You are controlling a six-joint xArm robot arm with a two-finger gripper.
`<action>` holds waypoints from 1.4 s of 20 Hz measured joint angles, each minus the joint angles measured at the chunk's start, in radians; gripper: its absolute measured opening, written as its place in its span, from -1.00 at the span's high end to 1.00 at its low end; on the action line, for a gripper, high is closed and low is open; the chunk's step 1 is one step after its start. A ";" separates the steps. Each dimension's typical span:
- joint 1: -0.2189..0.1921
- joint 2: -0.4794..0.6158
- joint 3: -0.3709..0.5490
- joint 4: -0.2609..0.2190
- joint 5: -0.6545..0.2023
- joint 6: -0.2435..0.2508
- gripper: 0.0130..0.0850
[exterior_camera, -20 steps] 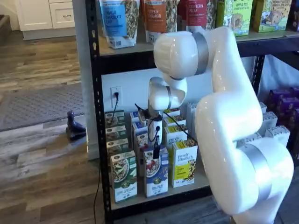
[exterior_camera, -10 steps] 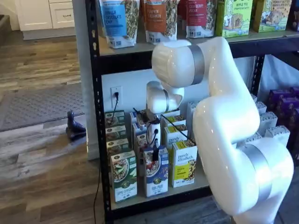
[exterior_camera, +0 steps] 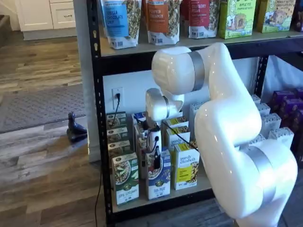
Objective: Pick up the blue and white box that is on the bottom shelf, the second box from the left
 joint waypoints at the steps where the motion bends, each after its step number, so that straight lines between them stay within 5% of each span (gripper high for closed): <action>1: 0.000 0.004 0.000 -0.004 -0.005 0.004 -1.00; 11: -0.004 0.018 0.010 -0.022 -0.026 0.014 -1.00; 17: -0.007 0.012 0.022 -0.024 -0.027 0.013 -0.56; 28: -0.007 0.006 0.040 -0.030 -0.033 0.017 -0.56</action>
